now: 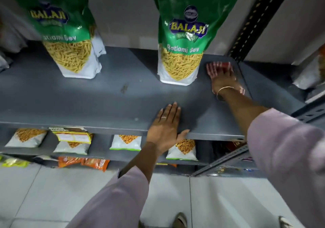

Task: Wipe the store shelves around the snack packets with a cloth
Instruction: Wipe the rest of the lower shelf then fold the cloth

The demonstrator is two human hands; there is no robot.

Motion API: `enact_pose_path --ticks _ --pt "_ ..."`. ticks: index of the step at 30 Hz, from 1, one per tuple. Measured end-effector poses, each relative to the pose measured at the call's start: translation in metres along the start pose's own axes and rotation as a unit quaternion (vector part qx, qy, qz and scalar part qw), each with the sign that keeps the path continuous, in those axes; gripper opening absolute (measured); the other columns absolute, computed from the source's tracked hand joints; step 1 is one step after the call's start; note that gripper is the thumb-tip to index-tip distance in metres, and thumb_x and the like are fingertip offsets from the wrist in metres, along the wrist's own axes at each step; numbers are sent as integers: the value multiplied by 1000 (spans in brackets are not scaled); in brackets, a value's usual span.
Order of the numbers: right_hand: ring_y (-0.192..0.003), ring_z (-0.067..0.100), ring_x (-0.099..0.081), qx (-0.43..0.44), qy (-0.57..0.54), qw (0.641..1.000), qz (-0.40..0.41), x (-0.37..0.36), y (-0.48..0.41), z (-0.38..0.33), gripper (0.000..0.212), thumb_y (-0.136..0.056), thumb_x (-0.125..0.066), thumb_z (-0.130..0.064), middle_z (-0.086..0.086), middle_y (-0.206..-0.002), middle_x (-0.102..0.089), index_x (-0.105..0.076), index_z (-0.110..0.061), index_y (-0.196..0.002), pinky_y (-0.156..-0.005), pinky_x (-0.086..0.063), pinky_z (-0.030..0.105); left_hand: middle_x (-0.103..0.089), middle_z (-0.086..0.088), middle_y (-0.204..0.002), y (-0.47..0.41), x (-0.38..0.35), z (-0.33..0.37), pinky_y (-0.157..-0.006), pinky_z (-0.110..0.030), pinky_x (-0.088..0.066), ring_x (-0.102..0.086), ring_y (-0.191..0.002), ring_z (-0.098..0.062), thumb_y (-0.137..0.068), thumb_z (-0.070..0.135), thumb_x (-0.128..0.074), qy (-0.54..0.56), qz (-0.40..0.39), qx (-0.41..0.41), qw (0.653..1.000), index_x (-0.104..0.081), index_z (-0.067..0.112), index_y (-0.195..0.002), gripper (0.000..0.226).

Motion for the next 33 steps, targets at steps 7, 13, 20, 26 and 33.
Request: enact_pose_path --ticks 7,13,20,26,33 --pt "-149 39 4 5 59 998 7 24 -42 -17 88 -80 -49 -22 8 -162 4 2 -27 -152 -119 6 57 -57 -18 -129 -1 -5 0 -97 -40 -45 -58 -116 -29 -96 53 -15 3 41 11 999 -60 -1 -120 75" --pt "-149 31 -16 131 -15 991 0 25 -27 -41 55 -98 -37 -25 12 -160 -18 -25 -13 -151 -123 -12 44 -58 -17 -128 -1 -4 1 -93 -44 -47 -58 -114 -29 -92 53 -22 -8 50 2 999 -61 1 -120 71" --pt "-147 36 -21 240 -47 970 15 14 80 -12 68 -86 -40 -5 12 -160 -20 -23 -16 -152 -121 -19 50 -54 -17 -133 0 1 3 -103 -41 -36 -54 -120 -30 -83 54 -29 2 0 9 1000 -58 1 -125 73" --pt "-139 18 -42 135 -89 987 -11 9 198 10 60 -96 -45 -32 -18 -159 -18 -15 -50 -145 -107 -46 39 -58 -18 -127 3 7 4 -96 -45 -44 -58 -115 -30 -95 57 -10 33 -60 16 998 -62 -1 -119 81" --pt "-119 28 -61 98 -269 956 -55 20 250 15 47 -90 -54 -3 3 -133 -63 -58 -26 -131 -104 -47 42 -66 -15 -117 3 26 6 -88 -43 -50 -63 -107 -30 -96 56 3 93 -14 50 994 -67 0 -110 91"
Point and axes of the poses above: each hand's wrist, its own y-axis away from the middle knuckle, its own x-axis out of the back of the hand, z = x × y, the point moved 2 cm from there along -y, towards the middle knuckle
